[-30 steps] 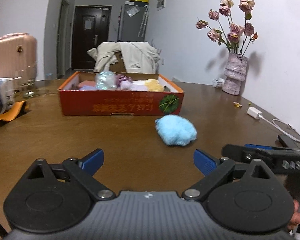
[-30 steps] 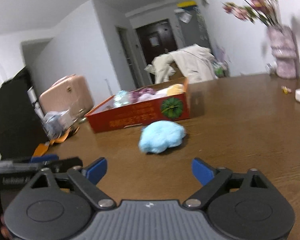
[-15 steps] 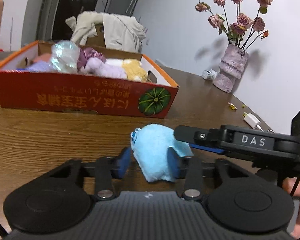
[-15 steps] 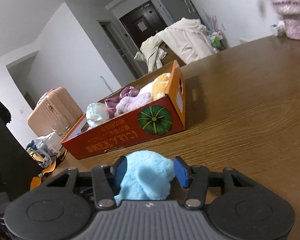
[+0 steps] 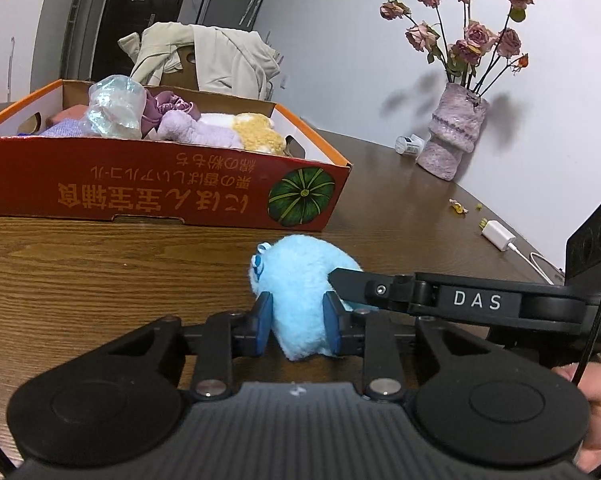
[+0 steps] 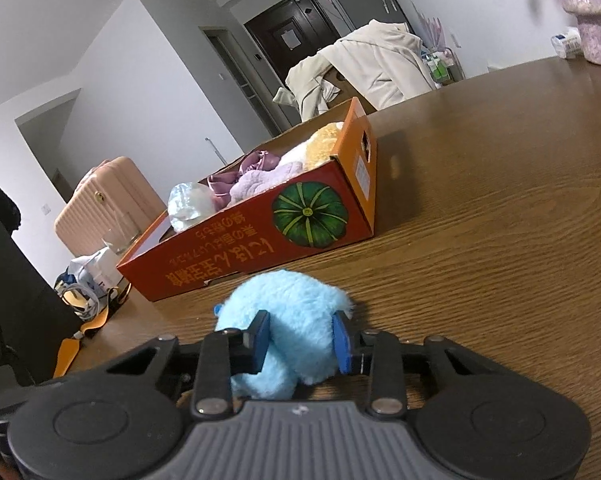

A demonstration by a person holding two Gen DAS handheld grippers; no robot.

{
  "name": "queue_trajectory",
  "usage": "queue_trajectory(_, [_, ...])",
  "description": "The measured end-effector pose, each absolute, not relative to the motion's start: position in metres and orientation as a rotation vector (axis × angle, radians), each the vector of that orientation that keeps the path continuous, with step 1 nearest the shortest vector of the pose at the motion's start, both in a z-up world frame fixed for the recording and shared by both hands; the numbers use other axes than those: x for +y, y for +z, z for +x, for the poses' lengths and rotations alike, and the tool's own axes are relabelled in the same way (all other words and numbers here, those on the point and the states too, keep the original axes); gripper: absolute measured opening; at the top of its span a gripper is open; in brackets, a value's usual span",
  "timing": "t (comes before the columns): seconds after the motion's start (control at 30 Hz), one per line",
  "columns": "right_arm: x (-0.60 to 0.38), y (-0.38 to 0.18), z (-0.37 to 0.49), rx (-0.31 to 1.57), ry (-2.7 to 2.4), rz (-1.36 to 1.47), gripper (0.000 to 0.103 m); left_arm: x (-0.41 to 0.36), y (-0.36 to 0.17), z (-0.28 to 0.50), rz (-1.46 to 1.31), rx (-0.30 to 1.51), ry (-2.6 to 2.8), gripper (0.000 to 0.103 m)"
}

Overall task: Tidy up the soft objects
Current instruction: 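Carry the light-blue ball into the box with both grippers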

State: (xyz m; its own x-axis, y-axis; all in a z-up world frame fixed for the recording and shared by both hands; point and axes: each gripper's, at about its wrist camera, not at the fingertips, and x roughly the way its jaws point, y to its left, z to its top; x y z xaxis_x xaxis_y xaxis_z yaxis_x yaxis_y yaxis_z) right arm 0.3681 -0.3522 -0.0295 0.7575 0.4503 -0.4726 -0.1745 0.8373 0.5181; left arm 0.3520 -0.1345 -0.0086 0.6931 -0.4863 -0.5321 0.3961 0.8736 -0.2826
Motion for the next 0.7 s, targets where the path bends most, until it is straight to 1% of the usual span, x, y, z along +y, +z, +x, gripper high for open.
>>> queue_trajectory(0.07, [-0.351, -0.029, 0.368, 0.620, 0.351, 0.462, 0.032, -0.135, -0.008, 0.351, -0.148, 0.633, -0.495, 0.026])
queue_trajectory(0.13, [-0.349, -0.027, 0.365, 0.611, 0.346, 0.443, 0.030, -0.134, -0.006, 0.349, -0.154, 0.641, -0.488, 0.022])
queue_trajectory(0.2, [-0.345, -0.020, 0.359, 0.599, 0.342, 0.411, 0.028, -0.133, 0.000, 0.342, -0.160, 0.642, -0.478, 0.021])
queue_trajectory(0.33, [-0.336, 0.005, 0.325, 0.535, 0.355, 0.343, 0.028, -0.126, 0.023, 0.308, -0.164, 0.587, -0.482, 0.021])
queue_trajectory(0.47, [-0.336, 0.027, 0.289, 0.492, 0.391, 0.348, 0.028, -0.118, 0.043, 0.269, -0.186, 0.542, -0.481, 0.021])
queue_trajectory(0.7, [-0.333, 0.050, 0.240, 0.451, 0.423, 0.310, 0.028, -0.117, 0.060, 0.215, -0.179, 0.481, -0.453, 0.021])
